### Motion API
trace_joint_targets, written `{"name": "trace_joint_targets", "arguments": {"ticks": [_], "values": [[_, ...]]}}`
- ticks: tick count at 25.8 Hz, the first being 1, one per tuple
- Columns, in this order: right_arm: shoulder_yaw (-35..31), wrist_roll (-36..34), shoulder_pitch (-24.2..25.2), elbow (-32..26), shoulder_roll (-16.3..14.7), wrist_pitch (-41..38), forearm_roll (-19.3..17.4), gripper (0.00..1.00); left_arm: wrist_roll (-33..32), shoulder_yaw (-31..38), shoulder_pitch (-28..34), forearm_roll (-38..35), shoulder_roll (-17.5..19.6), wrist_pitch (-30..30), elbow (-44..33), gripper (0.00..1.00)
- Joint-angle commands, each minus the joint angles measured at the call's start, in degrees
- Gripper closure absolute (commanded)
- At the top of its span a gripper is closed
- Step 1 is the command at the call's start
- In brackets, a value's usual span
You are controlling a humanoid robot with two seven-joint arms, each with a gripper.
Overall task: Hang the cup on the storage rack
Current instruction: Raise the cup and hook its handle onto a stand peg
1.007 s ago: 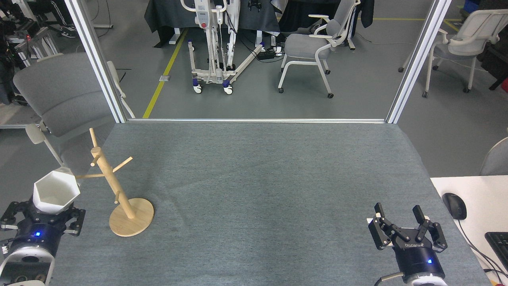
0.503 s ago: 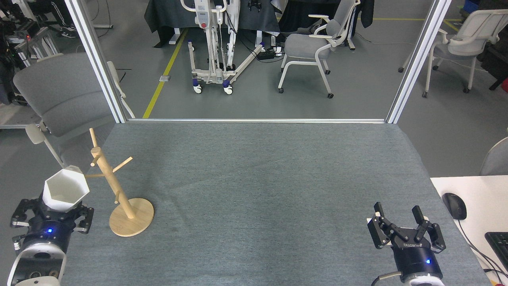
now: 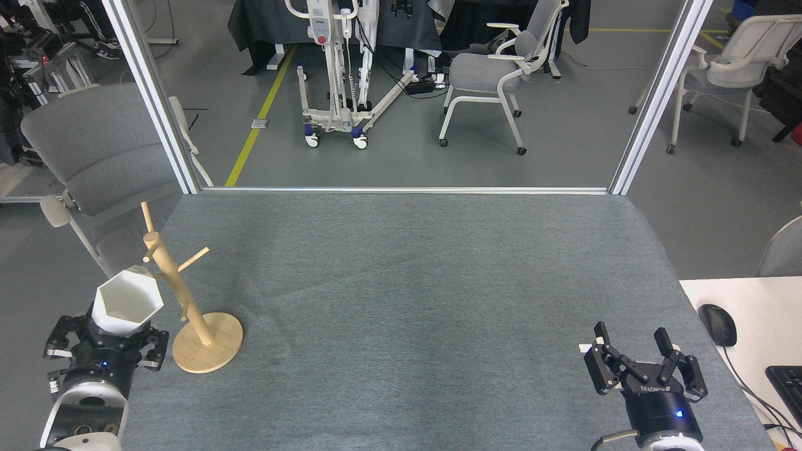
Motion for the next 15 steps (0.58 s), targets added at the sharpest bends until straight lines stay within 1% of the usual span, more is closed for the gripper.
{"name": "trace_joint_targets", "arguments": {"ticks": [1, 5, 6, 7, 9, 10, 12, 13, 15], "values": [[-0.1, 0.2, -0.5, 1.2, -0.3, 0.0, 0.0, 0.0, 0.0, -0.9, -0.1, -0.1, -0.4, 0.1, 1.4, 0.83], [-0.1, 0.1, -0.7, 1.2, -0.5, -0.1, -0.1, 0.0, 0.1, -1.0, -0.1, -0.1, -0.4, 0.1, 1.8, 0.38], [-0.1, 0.1, -0.6, 1.2, -0.3, 0.0, -0.1, 0.0, 0.1, -1.0, -0.1, -0.1, -0.4, 0.1, 1.9, 0.3], [-0.1, 0.1, -0.5, 1.3, -0.2, 0.0, 0.0, 0.0, 0.2, -1.2, -0.1, -0.1, -0.4, 0.1, 2.2, 0.26], [-0.1, 0.1, -0.6, 1.2, -0.5, -0.1, -0.1, 0.0, 0.5, -1.3, -0.1, 0.1, -0.5, 0.2, 2.6, 0.13], [-0.1, 0.1, -0.5, 1.2, -0.6, -0.1, -0.2, 0.0, 0.7, -1.3, -0.1, 0.2, -0.5, 0.2, 2.6, 0.1], [-0.1, 0.0, -0.4, 1.3, -0.9, -0.1, -0.2, 0.0, 0.9, -1.3, -0.1, 0.3, -0.5, 0.2, 3.0, 0.08], [-0.1, 0.1, -0.5, 1.3, -0.9, -0.1, -0.1, 0.0, 1.0, -1.3, -0.1, 0.3, -0.5, 0.2, 3.5, 0.05], [-0.1, 0.1, -0.7, 1.3, -0.8, 0.0, -0.1, 0.0, 1.3, -1.3, 0.0, 0.5, -0.6, 0.2, 4.2, 0.03]]}}
